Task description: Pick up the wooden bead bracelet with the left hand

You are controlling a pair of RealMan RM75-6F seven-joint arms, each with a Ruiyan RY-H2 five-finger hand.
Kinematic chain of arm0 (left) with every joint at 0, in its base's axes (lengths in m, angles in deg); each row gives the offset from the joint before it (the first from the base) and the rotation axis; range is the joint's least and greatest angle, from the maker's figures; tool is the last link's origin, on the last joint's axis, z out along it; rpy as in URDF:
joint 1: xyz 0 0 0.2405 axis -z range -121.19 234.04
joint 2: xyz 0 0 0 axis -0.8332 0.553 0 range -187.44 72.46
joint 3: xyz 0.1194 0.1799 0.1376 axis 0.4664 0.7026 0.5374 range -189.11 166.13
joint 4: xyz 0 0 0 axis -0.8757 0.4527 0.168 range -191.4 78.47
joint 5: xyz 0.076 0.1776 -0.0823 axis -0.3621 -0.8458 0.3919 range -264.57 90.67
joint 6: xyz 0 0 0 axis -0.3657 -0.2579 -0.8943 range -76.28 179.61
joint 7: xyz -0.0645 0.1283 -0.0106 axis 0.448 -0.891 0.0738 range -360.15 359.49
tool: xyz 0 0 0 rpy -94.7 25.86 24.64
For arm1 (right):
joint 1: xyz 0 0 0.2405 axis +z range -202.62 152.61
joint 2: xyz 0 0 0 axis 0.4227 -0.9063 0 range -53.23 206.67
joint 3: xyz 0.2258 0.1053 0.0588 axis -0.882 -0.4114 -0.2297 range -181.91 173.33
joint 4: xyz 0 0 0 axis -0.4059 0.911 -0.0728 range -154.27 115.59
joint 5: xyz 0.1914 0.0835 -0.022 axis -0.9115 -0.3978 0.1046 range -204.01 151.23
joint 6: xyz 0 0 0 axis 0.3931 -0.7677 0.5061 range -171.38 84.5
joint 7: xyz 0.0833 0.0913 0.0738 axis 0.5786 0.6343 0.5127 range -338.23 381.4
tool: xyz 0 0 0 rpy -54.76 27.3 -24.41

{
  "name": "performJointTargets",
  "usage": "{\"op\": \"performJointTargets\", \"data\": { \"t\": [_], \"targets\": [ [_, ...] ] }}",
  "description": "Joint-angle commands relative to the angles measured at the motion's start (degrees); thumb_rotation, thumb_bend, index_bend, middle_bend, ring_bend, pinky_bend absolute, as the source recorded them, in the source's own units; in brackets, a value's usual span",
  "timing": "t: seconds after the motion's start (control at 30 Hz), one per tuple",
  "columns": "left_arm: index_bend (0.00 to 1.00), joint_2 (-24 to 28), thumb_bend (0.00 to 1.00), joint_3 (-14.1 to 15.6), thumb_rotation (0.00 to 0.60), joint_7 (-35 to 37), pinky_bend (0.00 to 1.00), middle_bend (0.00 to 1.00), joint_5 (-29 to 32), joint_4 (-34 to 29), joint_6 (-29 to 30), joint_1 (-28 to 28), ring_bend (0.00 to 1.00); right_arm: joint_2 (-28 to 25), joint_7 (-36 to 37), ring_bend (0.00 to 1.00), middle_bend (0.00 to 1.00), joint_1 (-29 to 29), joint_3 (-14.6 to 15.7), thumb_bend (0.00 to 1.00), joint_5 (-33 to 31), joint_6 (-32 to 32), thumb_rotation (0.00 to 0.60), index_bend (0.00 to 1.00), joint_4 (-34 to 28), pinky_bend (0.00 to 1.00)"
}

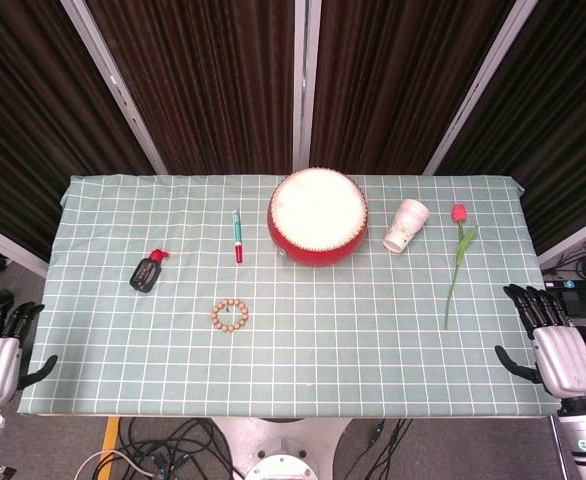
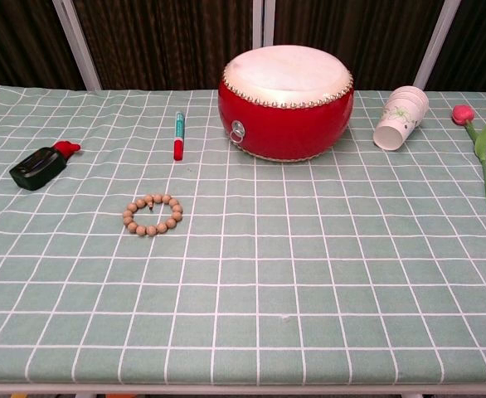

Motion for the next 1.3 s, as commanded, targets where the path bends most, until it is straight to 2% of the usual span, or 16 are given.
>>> {"op": "performJointTargets", "data": {
  "t": [0.03, 0.27, 0.4, 0.63, 0.77, 0.9, 1.0, 1.1, 1.3],
  "targets": [
    [0.16, 0.02, 0.21, 0.08, 0.6, 0.03, 0.0, 0.13, -0.11, 0.03, 0.09, -0.07, 0.04, -0.04, 0.38, 0.0, 0.06, -0.14, 0.1, 0.22, 0.12, -0.23, 0.6, 0.0, 0.02, 0.0],
    [0.16, 0.29, 0.21, 0.4, 0.6, -0.09, 0.0, 0.13, -0.99, -0.09, 0.55, -0.2, 0.04, -0.25, 0.84, 0.0, 0.06, -0.69, 0.35, 0.22, 0.68, -1.33, 0.6, 0.0, 0.16, 0.0],
    [0.16, 1.78, 0.21, 0.75, 0.6, -0.13, 0.0, 0.13, -3.77, -0.88, -0.95, 1.69, 0.04, -0.51, 0.94, 0.0, 0.06, -0.87, 0.2, 0.22, 0.75, -1.91, 0.6, 0.0, 0.24, 0.0],
    [0.21, 5.25, 0.21, 0.22, 0.6, 0.94, 0.0, 0.17, -15.11, -3.0, -5.64, 10.63, 0.04, -1.39, -0.11, 0.0, 0.06, -0.71, -0.3, 0.22, 1.76, -3.09, 0.6, 0.0, -0.58, 0.0],
    [0.28, 5.41, 0.22, 0.43, 0.6, 4.84, 0.0, 0.23, -21.22, -3.44, -11.84, 18.03, 0.05, -1.68, -0.86, 0.0, 0.06, -0.98, -0.35, 0.22, 1.68, -3.55, 0.6, 0.0, -1.06, 0.0],
    [0.36, 2.31, 0.27, -0.47, 0.6, 5.25, 0.02, 0.34, -24.23, -1.31, -18.92, 25.48, 0.11, -1.72, -1.45, 0.0, 0.06, -1.17, -0.34, 0.22, 1.48, -3.68, 0.6, 0.0, -1.31, 0.0],
    [0.39, -2.41, 0.28, -1.36, 0.6, 5.29, 0.04, 0.38, -24.01, 1.94, -24.18, 30.48, 0.14, -1.57, -1.85, 0.0, 0.06, -1.33, -0.33, 0.22, 1.09, -3.63, 0.6, 0.0, -1.32, 0.0],
    [0.39, -6.48, 0.29, -1.66, 0.6, 4.32, 0.05, 0.39, -22.85, 5.17, -28.53, 33.85, 0.14, -1.47, -2.08, 0.0, 0.06, -1.41, -0.28, 0.22, 0.61, -3.31, 0.6, 0.0, -1.34, 0.0],
    [0.39, -13.43, 0.29, -1.18, 0.6, -0.42, 0.05, 0.39, -20.43, 11.12, -32.73, 36.62, 0.14, -1.22, -2.38, 0.0, 0.06, -1.51, -0.39, 0.22, -0.28, -2.88, 0.6, 0.0, -1.31, 0.0]
  ]
}}
